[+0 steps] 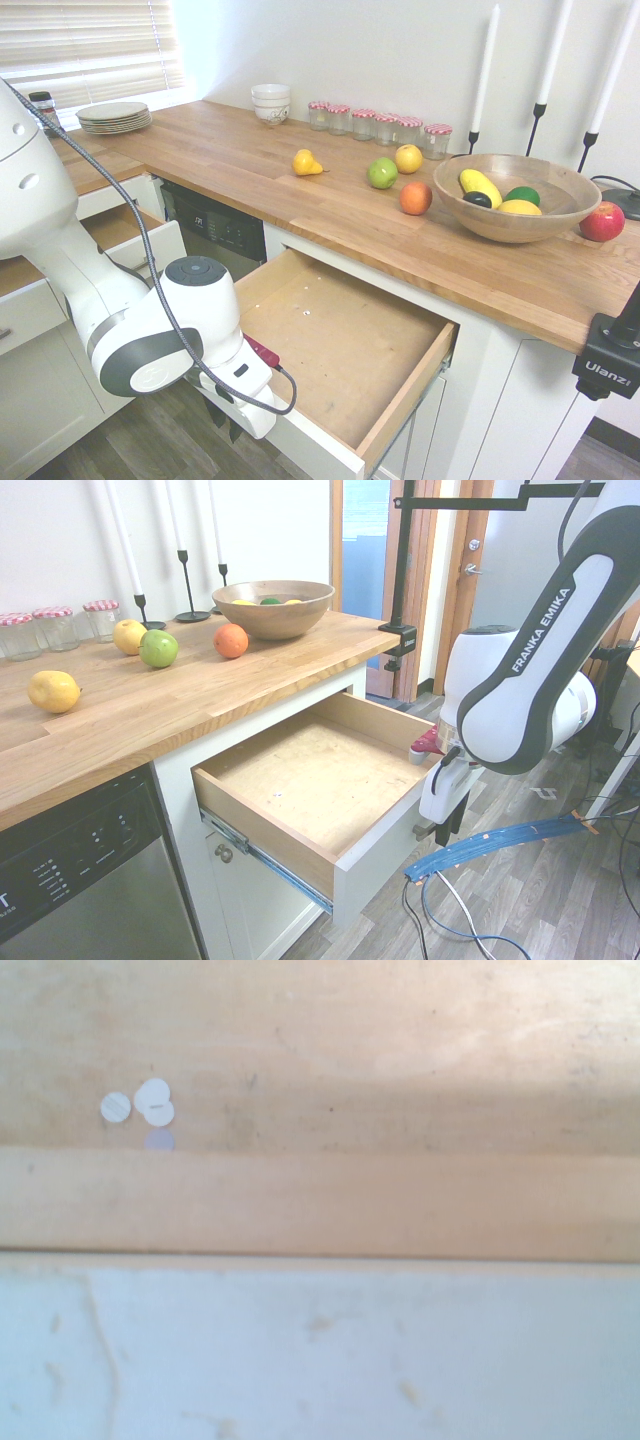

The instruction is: Close the drawer

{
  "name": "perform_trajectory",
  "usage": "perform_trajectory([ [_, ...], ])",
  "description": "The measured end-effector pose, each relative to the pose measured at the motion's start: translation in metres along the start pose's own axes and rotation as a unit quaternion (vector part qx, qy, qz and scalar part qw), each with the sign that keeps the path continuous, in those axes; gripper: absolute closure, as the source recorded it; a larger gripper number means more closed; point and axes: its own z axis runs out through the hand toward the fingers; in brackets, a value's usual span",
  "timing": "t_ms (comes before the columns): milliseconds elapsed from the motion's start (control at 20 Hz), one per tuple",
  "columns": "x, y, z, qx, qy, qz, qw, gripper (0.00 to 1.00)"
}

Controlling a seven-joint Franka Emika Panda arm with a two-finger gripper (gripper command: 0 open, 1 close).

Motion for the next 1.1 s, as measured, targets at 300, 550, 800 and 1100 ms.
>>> perform_trajectory([
  [300, 0.0, 0.0, 0.001, 0.0, 0.0, 0.001, 1.0, 1.0],
  [550, 0.006, -0.001, 0.0, 0.003, 0.007, 0.003, 1.0, 1.0],
  [800, 0.017, -0.013, -0.003, 0.011, 0.016, -0.007, 1.0, 1.0],
  [1100, 0.037, -0.041, -0.004, 0.026, 0.033, -0.012, 0.999, 1.0],
])
